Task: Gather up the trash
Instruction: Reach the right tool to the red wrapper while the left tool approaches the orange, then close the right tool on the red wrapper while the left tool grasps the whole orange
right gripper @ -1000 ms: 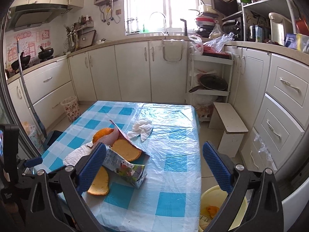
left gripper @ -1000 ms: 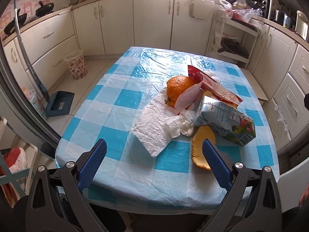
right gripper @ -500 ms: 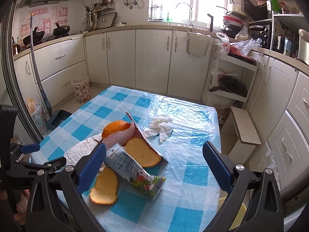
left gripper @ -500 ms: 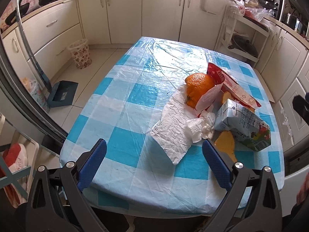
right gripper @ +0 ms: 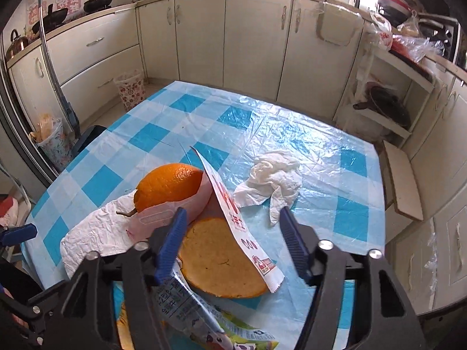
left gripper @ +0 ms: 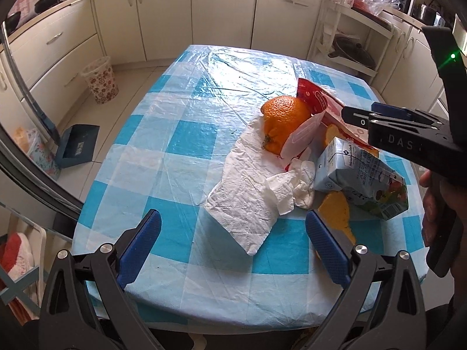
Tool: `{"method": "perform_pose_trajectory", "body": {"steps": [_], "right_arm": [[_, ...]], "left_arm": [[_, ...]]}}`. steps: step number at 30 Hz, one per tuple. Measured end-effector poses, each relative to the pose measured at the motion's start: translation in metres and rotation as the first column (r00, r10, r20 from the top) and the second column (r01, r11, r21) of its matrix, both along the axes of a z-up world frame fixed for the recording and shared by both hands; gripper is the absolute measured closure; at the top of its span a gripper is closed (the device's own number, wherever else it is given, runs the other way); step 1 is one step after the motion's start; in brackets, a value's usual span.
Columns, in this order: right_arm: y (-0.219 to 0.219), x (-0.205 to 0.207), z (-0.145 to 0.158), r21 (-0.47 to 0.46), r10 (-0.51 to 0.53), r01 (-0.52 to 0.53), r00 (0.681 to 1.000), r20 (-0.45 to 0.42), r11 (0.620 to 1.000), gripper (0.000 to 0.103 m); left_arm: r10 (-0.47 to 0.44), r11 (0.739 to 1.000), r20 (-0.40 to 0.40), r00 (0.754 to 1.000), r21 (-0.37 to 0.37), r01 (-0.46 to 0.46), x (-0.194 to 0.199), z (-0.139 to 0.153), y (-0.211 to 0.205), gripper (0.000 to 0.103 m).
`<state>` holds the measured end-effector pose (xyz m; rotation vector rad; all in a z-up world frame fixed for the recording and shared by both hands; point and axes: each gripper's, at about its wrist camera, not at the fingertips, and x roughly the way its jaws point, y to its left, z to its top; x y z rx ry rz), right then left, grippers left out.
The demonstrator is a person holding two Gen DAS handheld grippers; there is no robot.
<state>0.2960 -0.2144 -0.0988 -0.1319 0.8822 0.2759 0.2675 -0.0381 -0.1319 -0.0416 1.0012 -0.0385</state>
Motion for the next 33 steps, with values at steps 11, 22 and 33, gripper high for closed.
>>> {"method": "perform_pose_trajectory", "body": {"steps": [11, 22, 33], "right_arm": [[-0.072, 0.006, 0.010, 0.413, -0.159, 0.180, 0.984, -0.084, 0.893, 0.100], [0.004, 0.002, 0.015, 0.026, 0.060, -0.061, 0.998, 0.031, 0.998, 0.038], [-0.086, 0.024, -0.002, 0.404, -0.181, 0.228, 0.972, -0.153, 0.886, 0.102]], "left_arm": [[0.043, 0.999, 0.029, 0.999, -0.013, -0.043, 0.037, 0.015, 0.006, 0.008], [0.064, 0.997, 0.010, 0.998, -0.031, -0.064, 0.050, 0.012, 0.009, 0.008], [-0.013, 0.999, 0.021, 1.000, 0.038, 0.012, 0.082, 0.014, -0.018, 0.008]]}}
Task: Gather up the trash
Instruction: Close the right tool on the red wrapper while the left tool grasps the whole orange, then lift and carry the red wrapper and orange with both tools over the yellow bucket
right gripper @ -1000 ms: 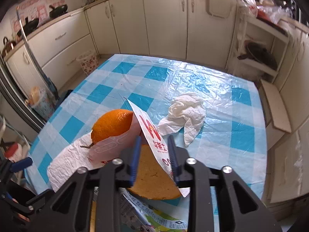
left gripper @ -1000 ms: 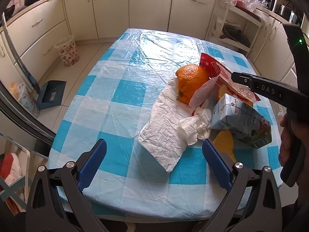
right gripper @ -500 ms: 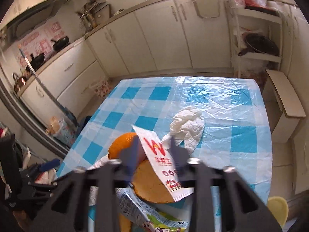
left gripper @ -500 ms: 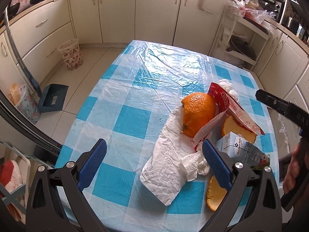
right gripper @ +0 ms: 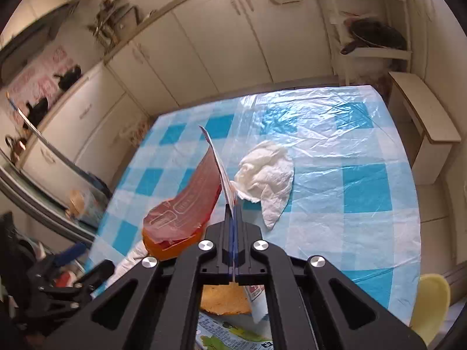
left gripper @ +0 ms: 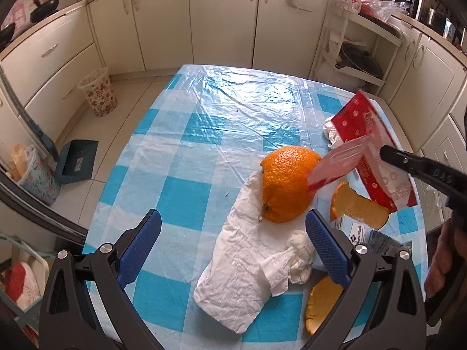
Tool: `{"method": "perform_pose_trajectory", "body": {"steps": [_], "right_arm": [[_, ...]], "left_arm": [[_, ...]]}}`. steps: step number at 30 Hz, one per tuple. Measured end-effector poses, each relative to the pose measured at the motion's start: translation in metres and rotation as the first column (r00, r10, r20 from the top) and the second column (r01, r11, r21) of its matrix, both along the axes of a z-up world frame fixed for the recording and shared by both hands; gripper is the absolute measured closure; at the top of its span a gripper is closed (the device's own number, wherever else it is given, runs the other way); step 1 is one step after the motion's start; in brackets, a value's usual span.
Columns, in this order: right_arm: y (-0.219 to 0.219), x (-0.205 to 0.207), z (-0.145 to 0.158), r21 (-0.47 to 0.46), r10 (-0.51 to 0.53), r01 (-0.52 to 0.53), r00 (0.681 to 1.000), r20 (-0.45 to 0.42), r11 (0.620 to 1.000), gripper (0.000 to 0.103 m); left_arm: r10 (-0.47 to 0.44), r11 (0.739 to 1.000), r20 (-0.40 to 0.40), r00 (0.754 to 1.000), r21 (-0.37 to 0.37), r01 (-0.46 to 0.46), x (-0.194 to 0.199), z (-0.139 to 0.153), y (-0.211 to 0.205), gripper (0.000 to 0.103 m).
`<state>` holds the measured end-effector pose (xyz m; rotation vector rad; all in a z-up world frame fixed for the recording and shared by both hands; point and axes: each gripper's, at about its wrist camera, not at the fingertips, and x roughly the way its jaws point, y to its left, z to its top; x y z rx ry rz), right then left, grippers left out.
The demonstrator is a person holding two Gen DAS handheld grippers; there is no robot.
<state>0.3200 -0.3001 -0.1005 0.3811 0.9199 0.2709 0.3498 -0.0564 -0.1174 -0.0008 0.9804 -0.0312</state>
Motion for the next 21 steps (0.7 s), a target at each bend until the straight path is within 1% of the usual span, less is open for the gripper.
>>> {"method": "perform_pose_trajectory", "body": {"steps": [1, 3, 5, 7, 11, 12, 13, 14, 15, 16, 17, 18, 20, 21], "right_arm": [[-0.014, -0.003, 0.003, 0.057, -0.040, 0.040, 0.999, 0.012, 0.998, 0.102], [-0.040, -0.008, 0.009, 0.166, -0.117, 0.108, 0.992, 0.045, 0.980, 0.102], [-0.059, -0.014, 0.014, 0.241, -0.173, 0.152, 0.983, 0.068, 0.959, 0.102], [-0.071, -0.017, 0.018, 0.269, -0.205, 0.176, 0.975, 0.084, 0.947, 0.102], [-0.069, -0.014, 0.019, 0.269, -0.185, 0.156, 0.979, 0.088, 0.951, 0.102], [-0.068, -0.014, 0.019, 0.266, -0.179, 0.150, 0.980, 0.089, 0.952, 0.102], [-0.068, -0.013, 0.020, 0.265, -0.177, 0.148, 0.980, 0.089, 0.953, 0.102], [-0.068, -0.011, 0.020, 0.267, -0.174, 0.145, 0.981, 0.088, 0.953, 0.102], [-0.068, -0.011, 0.020, 0.270, -0.172, 0.143, 0.981, 0.088, 0.952, 0.102], [-0.068, -0.010, 0.022, 0.271, -0.171, 0.141, 0.981, 0.090, 0.952, 0.102], [-0.068, -0.010, 0.022, 0.269, -0.169, 0.139, 0.981, 0.091, 0.953, 0.102], [-0.067, -0.010, 0.023, 0.268, -0.166, 0.136, 0.982, 0.094, 0.954, 0.102], [-0.067, -0.010, 0.026, 0.265, -0.161, 0.130, 0.982, 0.099, 0.956, 0.102], [-0.066, -0.011, 0.027, 0.264, -0.158, 0.127, 0.982, 0.102, 0.956, 0.102]], "left_arm": [[-0.012, 1.000, -0.002, 1.000, 0.008, 0.012, 0.005, -0.001, -0.004, 0.008], [-0.045, 0.999, -0.009, 0.999, 0.029, 0.045, 0.016, -0.004, -0.016, 0.008], [-0.078, 0.995, -0.014, 0.997, 0.060, 0.078, 0.025, -0.008, -0.030, 0.008], [-0.106, 0.990, -0.015, 0.994, 0.093, 0.107, 0.031, -0.013, -0.042, 0.008], [-0.140, 0.978, -0.013, 0.990, 0.156, 0.141, 0.041, -0.022, -0.063, 0.008], [-0.145, 0.976, -0.012, 0.989, 0.164, 0.145, 0.043, -0.023, -0.067, 0.008], [-0.152, 0.974, -0.013, 0.988, 0.166, 0.152, 0.045, -0.025, -0.071, 0.010], [-0.157, 0.973, -0.014, 0.988, 0.168, 0.157, 0.047, -0.026, -0.074, 0.013], [-0.159, 0.972, -0.015, 0.987, 0.172, 0.159, 0.049, -0.028, -0.076, 0.023], [-0.161, 0.971, -0.022, 0.987, 0.175, 0.163, 0.050, -0.030, -0.078, 0.038], [-0.167, 0.971, -0.036, 0.985, 0.166, 0.170, 0.053, -0.033, -0.079, 0.044], [-0.168, 0.973, -0.038, 0.985, 0.154, 0.171, 0.053, -0.033, -0.078, 0.047], [-0.177, 0.971, -0.030, 0.984, 0.158, 0.179, 0.052, -0.032, -0.080, 0.052], [-0.179, 0.970, -0.025, 0.984, 0.160, 0.181, 0.050, -0.031, -0.080, 0.056]]}}
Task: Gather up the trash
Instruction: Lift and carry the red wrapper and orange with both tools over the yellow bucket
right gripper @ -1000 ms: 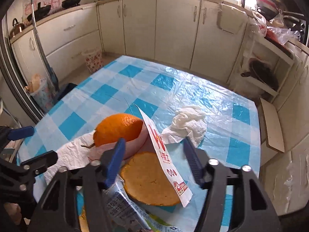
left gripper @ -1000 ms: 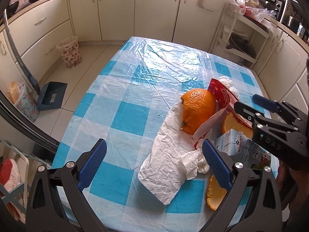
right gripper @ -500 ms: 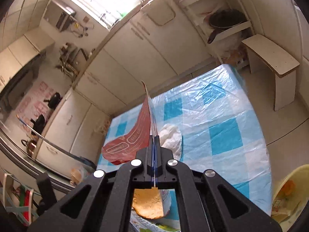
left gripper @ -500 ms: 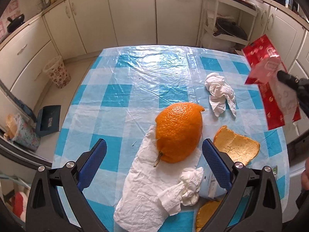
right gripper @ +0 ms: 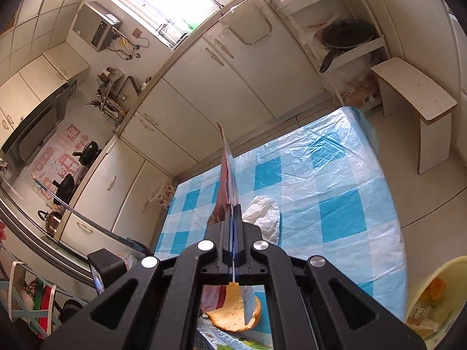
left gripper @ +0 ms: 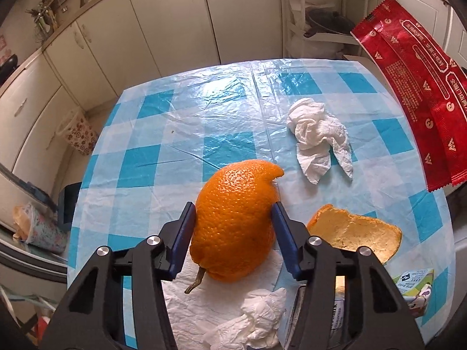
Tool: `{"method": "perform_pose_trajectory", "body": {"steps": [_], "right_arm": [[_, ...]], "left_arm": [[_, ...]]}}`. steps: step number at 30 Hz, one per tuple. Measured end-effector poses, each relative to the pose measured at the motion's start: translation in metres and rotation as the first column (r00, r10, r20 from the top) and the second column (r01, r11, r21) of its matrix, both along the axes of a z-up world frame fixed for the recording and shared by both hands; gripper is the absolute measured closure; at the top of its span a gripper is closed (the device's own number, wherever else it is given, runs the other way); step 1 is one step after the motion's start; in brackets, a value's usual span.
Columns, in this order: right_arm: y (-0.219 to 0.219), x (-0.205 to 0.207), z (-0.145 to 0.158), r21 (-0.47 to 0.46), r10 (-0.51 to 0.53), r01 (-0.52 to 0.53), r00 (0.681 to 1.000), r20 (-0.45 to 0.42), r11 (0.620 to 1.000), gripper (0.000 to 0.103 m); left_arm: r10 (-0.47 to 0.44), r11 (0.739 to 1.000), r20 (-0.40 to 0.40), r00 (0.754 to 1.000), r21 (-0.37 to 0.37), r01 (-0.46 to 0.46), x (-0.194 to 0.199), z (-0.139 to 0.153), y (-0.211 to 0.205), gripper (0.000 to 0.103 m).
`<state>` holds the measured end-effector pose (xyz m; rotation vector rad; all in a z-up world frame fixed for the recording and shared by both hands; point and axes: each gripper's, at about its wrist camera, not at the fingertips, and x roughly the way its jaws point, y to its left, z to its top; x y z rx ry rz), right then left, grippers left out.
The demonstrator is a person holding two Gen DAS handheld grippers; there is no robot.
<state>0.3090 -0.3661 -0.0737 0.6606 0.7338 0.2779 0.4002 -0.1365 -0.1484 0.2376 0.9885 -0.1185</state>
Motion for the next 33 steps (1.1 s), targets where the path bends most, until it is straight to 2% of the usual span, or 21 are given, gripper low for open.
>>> {"method": "perform_pose_trajectory", "body": {"steps": [1, 4, 10, 14, 19, 24, 33], "right_arm": [[0.001, 0.000, 0.001, -0.001, 0.002, -0.002, 1.000, 0.004, 1.000, 0.102], [0.001, -0.003, 0.003, -0.003, 0.004, -0.004, 1.000, 0.014, 1.000, 0.102], [0.001, -0.011, 0.013, -0.022, 0.003, -0.002, 0.999, 0.054, 1.000, 0.102], [0.000, -0.017, 0.020, -0.037, 0.001, 0.002, 0.997, 0.073, 0.999, 0.102], [-0.001, -0.029, 0.029, -0.056, 0.004, 0.001, 0.995, 0.099, 0.998, 0.102], [0.002, -0.049, 0.038, -0.108, 0.035, -0.022, 0.992, 0.118, 0.994, 0.102], [-0.020, -0.106, 0.046, -0.191, 0.042, -0.016, 0.990, 0.134, 0.982, 0.102]], "left_arm": [[0.004, 1.000, 0.006, 1.000, 0.000, -0.004, -0.001, 0.002, 0.001, 0.062], [0.021, 0.999, 0.022, 1.000, -0.039, -0.020, -0.004, 0.013, 0.008, 0.066], [0.081, 0.979, 0.068, 0.994, -0.193, -0.067, -0.015, 0.050, 0.041, 0.068], [0.120, 0.962, 0.116, 0.986, -0.259, -0.087, -0.035, 0.073, 0.057, 0.068], [0.179, 0.953, 0.187, 0.966, -0.277, -0.123, -0.078, 0.086, 0.054, 0.068], [0.211, 0.947, 0.213, 0.954, -0.286, -0.146, -0.115, 0.085, 0.039, 0.068], [0.195, 0.942, 0.196, 0.961, -0.310, -0.128, -0.165, 0.076, 0.010, 0.068]]}}
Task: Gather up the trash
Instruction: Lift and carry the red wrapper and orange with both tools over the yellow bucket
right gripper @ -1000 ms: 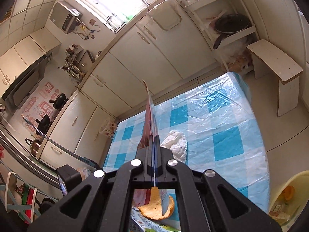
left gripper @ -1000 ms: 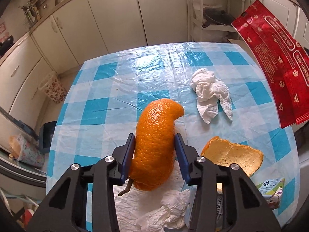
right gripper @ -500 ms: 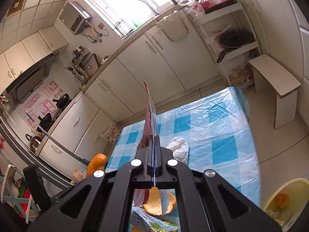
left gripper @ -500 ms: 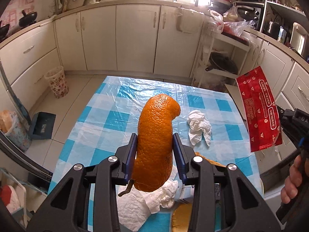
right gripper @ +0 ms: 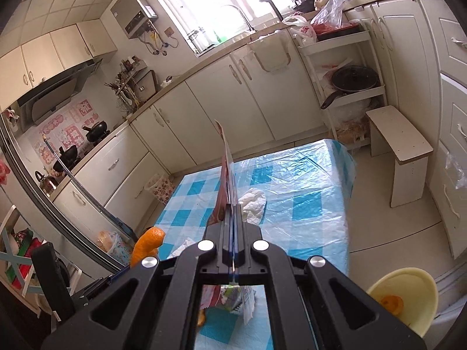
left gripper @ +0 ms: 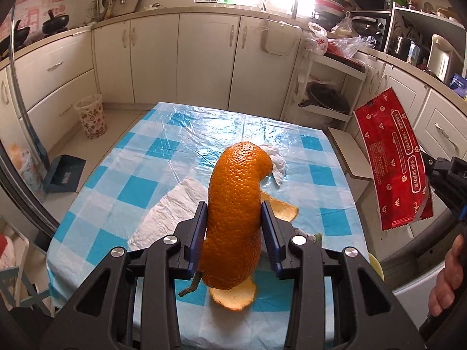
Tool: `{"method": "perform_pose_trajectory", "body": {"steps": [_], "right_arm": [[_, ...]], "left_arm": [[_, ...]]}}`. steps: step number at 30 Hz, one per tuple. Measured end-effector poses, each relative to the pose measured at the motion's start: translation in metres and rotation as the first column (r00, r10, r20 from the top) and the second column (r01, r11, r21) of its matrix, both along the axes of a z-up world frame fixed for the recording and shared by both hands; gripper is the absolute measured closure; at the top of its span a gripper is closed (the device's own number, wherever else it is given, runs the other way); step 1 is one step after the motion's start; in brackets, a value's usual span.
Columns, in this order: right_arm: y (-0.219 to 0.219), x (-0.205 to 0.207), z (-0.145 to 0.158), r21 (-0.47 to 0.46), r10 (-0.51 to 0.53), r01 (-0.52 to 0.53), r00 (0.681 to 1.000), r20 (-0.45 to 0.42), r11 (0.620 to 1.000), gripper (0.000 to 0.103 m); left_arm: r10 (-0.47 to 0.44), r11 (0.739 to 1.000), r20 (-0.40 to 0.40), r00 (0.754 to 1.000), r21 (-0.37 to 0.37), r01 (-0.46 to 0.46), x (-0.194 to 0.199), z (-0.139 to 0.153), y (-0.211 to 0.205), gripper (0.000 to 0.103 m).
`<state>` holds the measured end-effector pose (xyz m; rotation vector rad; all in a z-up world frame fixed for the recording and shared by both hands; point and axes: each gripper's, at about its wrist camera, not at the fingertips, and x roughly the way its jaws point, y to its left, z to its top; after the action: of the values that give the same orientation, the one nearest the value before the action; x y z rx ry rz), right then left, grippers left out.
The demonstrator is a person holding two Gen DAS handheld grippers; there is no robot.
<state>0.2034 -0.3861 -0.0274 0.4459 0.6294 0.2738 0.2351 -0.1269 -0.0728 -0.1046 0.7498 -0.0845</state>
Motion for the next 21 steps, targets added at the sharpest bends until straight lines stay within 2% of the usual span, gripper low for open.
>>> {"method": "perform_pose_trajectory", "body": {"steps": [4, 14, 21], "right_arm": [[-0.019, -0.020, -0.001, -0.040, -0.034, 0.034, 0.999, -0.002, 0.999, 0.102], [-0.079, -0.053, -0.005, -0.010, -0.161, 0.161, 0.987, -0.024, 0.987, 0.102], [-0.107, -0.067, -0.017, -0.035, -0.234, 0.232, 0.969, -0.077, 0.972, 0.102]], "left_arm": [[-0.012, 1.000, -0.015, 1.000, -0.012, 0.012, -0.017, -0.004, -0.013, 0.068], [-0.084, 0.996, -0.031, 0.996, -0.006, 0.084, -0.044, -0.006, -0.060, 0.068], [-0.137, 0.991, -0.039, 0.990, -0.004, 0.137, -0.052, -0.009, -0.086, 0.068]]}}
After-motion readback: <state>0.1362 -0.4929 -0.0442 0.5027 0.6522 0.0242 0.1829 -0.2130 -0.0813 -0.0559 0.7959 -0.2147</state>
